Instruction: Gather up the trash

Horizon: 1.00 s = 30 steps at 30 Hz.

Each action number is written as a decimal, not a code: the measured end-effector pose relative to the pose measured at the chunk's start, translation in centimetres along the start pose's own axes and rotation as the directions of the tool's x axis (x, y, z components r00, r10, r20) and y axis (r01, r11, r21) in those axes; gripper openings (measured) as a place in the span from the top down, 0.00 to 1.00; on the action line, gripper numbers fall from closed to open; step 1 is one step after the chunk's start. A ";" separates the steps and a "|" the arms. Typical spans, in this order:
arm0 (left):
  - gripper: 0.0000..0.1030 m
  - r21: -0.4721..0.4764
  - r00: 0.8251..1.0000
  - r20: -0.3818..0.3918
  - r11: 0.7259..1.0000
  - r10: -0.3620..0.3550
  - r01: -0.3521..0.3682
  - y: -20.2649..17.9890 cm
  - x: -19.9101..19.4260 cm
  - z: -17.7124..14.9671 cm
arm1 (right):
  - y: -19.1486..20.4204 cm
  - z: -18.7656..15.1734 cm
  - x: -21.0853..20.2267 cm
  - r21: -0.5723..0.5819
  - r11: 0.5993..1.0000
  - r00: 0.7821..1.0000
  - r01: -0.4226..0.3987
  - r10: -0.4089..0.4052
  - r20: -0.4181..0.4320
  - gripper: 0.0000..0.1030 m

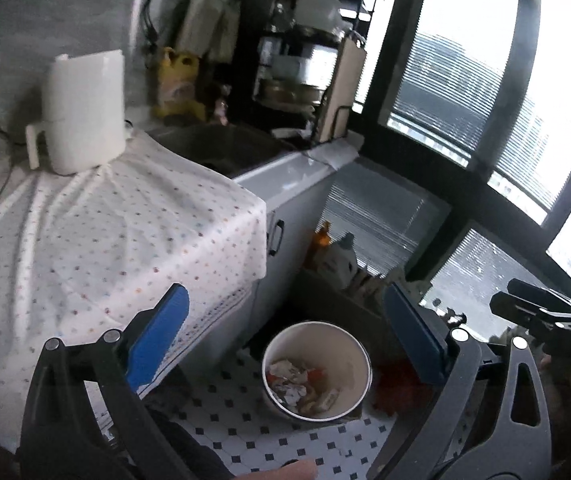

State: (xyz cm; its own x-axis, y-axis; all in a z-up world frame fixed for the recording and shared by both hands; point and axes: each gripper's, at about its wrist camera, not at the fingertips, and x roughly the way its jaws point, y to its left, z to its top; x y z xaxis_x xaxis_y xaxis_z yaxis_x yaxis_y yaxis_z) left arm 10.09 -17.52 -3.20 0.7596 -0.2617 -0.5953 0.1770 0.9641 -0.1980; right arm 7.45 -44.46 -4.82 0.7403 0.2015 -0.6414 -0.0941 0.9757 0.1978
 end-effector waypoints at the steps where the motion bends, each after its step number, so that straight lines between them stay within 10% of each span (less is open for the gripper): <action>1: 0.06 -0.002 1.000 0.006 1.000 0.010 -0.010 0.1 -0.5 0.0 | 0.4 0.1 -0.1 -0.011 1.000 1.000 0.002 -0.002 0.006 0.08; 30: 0.06 -0.097 0.980 0.063 0.979 0.187 -0.180 4.0 -6.5 -1.9 | 7.5 0.2 -0.4 -0.127 0.978 0.986 -0.164 0.166 0.006 0.08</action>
State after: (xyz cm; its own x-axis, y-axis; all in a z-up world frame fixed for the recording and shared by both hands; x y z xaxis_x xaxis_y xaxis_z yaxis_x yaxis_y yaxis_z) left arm 4.69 -12.07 -1.58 0.8172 -0.0736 -0.5716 -0.0245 0.9865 -0.1620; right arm 6.58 -37.28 -2.98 0.7181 0.3604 -0.5954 -0.2979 0.9323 0.2051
